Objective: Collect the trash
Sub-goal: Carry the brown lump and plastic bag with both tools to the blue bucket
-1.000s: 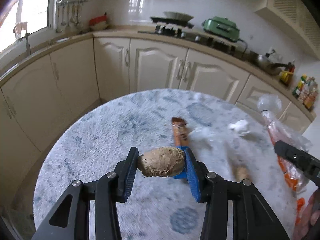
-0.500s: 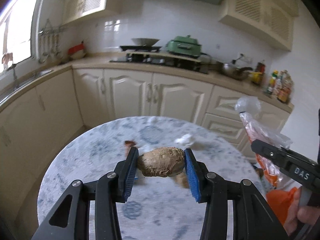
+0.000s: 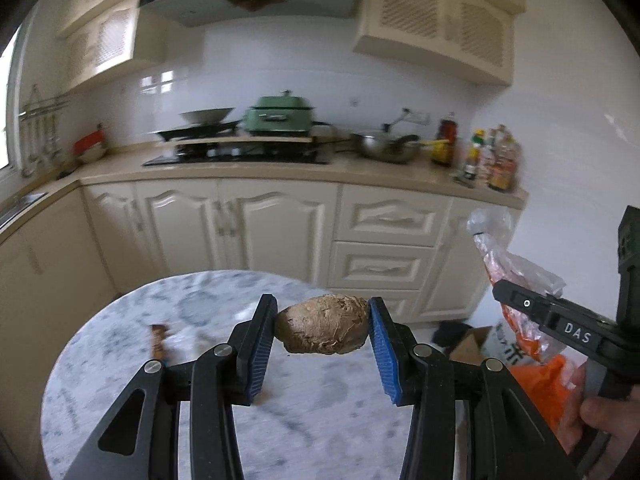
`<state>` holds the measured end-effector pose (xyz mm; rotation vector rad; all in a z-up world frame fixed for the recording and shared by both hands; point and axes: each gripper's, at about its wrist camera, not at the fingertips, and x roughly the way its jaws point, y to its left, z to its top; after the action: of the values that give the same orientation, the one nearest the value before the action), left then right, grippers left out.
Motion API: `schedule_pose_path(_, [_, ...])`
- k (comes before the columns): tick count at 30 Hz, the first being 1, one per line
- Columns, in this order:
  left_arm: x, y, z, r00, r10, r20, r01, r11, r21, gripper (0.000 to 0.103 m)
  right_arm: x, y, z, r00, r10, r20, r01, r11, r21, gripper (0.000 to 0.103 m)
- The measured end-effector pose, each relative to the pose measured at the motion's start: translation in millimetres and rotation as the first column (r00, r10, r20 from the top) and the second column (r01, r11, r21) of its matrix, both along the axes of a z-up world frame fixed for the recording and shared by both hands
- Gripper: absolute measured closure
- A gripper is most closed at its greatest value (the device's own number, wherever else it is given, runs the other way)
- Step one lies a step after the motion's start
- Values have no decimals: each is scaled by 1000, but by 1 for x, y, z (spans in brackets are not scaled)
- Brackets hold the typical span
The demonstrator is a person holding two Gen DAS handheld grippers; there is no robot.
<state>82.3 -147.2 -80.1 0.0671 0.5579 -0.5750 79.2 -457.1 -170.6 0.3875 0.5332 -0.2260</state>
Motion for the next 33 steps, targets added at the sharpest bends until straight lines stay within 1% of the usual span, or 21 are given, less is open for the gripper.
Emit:
schedule_pose_path(5, [5, -43, -3, 995, -95, -15, 95, 995, 1, 61, -35, -45, -6, 994, -109, -17, 109, 994, -2, 72])
schedule_pose_path(8, [12, -77, -11, 985, -167, -43, 168, 986, 7, 61, -55, -73, -14, 983, -178, -42, 178, 984, -2, 72])
schedule_pose_path(10, [15, -106, -21, 971, -225, -80, 227, 974, 11, 61, -66, -90, -23, 973, -221, -64, 222, 975, 1, 72])
schedule_pose_path(15, [25, -168, -44, 936, -320, -145, 328, 944, 40, 61, -84, -130, -50, 945, -303, -122, 308, 951, 26, 72])
schedule_pose_path(20, [47, -216, -66, 908, -362, -209, 384, 920, 77, 61, -90, -157, -80, 927, -334, -171, 348, 936, 57, 72])
schedule_pose_path(25, [68, -273, -90, 878, -392, -275, 436, 892, 121, 61, -87, -182, -109, 913, -344, -218, 370, 924, 95, 72])
schedule_pose_path(29, [92, -333, -110, 861, -393, -323, 457, 876, 154, 61, -81, -202, -136, 904, -343, -255, 385, 913, 133, 72])
schedule_pose_path(30, [100, -351, -120, 856, -390, -339, 462, 872, 162, 61, -79, -206, -142, 902, -343, -263, 387, 911, 140, 72])
schedule_pose_path(33, [115, -388, -137, 845, -388, -367, 473, 864, 174, 60, -71, -222, -161, 898, -338, -282, 393, 904, 167, 72])
